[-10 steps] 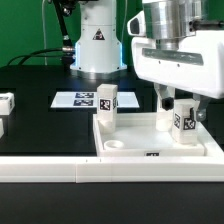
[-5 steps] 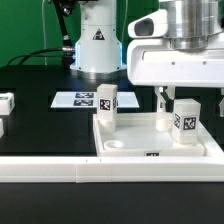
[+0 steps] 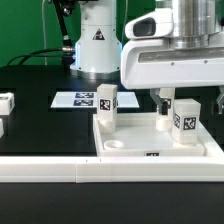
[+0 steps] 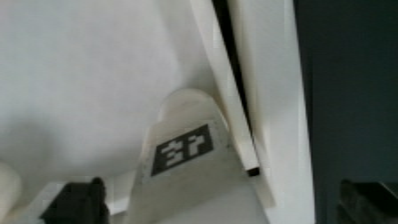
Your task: Assemble square table
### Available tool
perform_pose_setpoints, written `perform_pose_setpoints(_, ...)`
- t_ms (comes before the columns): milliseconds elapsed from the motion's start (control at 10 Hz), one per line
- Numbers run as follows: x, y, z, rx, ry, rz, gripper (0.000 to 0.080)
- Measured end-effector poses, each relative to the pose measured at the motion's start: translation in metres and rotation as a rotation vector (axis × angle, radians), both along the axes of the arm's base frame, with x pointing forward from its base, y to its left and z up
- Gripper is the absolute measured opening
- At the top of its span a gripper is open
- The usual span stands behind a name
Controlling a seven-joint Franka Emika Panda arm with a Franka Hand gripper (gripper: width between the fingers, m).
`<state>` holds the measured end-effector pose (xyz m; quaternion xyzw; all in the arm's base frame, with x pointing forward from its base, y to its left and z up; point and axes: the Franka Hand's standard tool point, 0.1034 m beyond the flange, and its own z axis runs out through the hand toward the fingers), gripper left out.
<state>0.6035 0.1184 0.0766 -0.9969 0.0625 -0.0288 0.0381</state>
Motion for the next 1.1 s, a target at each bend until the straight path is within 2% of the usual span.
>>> perform_pose_setpoints(300,0.0024,-0.0055,0.0005,-0.042,-0.024,0.220,0.0649)
perform_pose_setpoints(600,0.0031,-0.0076,0.0006,-0.046,-0.030,0.294,0.0649)
perform_pose_setpoints(700,0.0031,-0.0078,0.0006,-0.046,-0.030,0.294,0.0524)
perform_pose_setpoints(800,0.0031,-0.0078,0.0007,-0.046,-0.030,0.294,0.0524)
perform_pose_setpoints(900,0.0031,-0.0077,0.0006,-0.045,-0.029,0.279,0.0387)
perform_pose_setpoints(1000,0.0031,-0.0077,0.0006,-0.044,-0.028,0.268,0.0289)
perform_pose_setpoints(1100,0.0031,-0.0076,0.0006,-0.044,-0.028,0.269,0.0289)
